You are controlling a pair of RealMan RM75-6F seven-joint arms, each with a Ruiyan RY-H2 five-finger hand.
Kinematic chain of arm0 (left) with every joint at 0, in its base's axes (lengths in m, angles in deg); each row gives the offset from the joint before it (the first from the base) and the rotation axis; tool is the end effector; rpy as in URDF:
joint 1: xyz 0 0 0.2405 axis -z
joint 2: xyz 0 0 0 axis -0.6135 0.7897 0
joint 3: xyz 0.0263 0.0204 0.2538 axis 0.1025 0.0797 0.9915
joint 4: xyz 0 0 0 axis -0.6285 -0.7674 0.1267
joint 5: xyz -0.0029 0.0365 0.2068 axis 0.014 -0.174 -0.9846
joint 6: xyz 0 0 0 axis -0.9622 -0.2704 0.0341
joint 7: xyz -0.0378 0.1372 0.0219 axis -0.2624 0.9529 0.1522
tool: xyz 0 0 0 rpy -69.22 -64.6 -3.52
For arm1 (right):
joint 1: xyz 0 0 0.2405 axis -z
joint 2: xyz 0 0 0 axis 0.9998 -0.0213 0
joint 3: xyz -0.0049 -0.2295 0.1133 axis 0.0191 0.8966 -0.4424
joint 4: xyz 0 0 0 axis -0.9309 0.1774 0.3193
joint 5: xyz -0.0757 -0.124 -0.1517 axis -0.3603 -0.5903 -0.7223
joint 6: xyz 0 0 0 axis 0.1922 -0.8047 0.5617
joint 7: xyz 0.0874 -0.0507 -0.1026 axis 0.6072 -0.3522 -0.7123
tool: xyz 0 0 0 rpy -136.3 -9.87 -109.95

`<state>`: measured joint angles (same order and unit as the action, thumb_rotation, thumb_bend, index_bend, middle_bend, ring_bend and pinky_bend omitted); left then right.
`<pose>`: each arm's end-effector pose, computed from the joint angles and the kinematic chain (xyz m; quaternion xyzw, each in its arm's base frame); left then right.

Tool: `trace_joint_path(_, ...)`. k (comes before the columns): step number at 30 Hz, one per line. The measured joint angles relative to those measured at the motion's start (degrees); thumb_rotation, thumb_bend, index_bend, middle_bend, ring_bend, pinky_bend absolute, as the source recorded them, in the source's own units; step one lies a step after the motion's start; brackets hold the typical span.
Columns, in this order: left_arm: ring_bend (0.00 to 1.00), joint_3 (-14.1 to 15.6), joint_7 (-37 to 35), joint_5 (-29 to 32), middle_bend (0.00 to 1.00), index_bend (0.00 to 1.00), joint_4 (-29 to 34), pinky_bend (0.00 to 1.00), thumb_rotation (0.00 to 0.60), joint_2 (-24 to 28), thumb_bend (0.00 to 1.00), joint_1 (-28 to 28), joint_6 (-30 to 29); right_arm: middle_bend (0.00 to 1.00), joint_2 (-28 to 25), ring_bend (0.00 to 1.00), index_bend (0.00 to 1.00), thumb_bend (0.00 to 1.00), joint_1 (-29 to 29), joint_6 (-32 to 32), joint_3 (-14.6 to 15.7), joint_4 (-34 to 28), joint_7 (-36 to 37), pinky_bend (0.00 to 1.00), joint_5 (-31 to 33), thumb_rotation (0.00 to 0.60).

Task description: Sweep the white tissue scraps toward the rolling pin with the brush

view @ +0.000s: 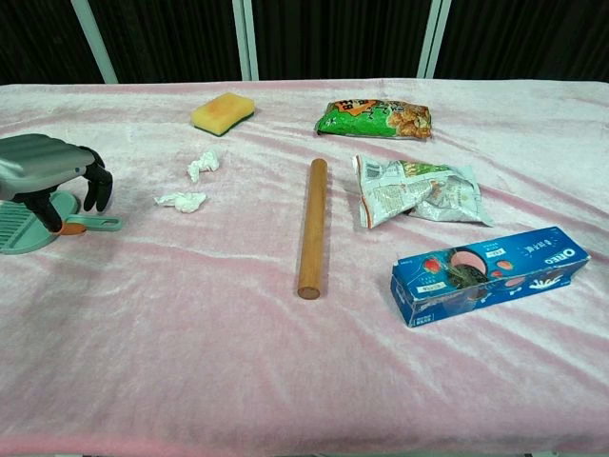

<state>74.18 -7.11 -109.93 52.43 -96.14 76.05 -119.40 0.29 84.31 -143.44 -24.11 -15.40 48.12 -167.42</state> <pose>-0.2694 0.3606 0.0022 -0.7982 -0.2872 -0.2129 0.4849 -0.3120 -0.1801 0.1568 0.6026 -0.3838 0.3695 0.5942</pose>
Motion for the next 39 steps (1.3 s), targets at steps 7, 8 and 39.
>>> trace_joint_path(7, 0.13, 0.1, 0.4, 0.2, 0.50, 0.47, -0.1, 0.25, 0.600, -0.4, 0.28, 0.1, 0.2, 0.08, -0.1, 0.11, 0.23, 0.18, 0.0, 0.1, 0.0, 0.0, 0.2, 0.19, 0.0, 0.600)
trace_joint_path(8, 0.13, 0.1, 0.4, 0.2, 0.50, 0.47, -0.1, 0.25, 0.600, -0.5, 0.28, 0.2, 0.3, 0.08, -0.1, 0.11, 0.23, 0.18, -0.1, 0.1, 0.0, 0.0, 0.2, 0.19, 0.0, 0.600)
trace_joint_path(39, 0.15, 0.2, 2.0, 1.3, 0.52, 0.48, -0.9, 0.26, 0.600, -1.1, 0.31, 0.6, 1.6, 0.08, -0.2, 0.11, 0.23, 0.18, -0.1, 0.2, 0.0, 0.0, 0.3, 0.19, 0.2, 0.600)
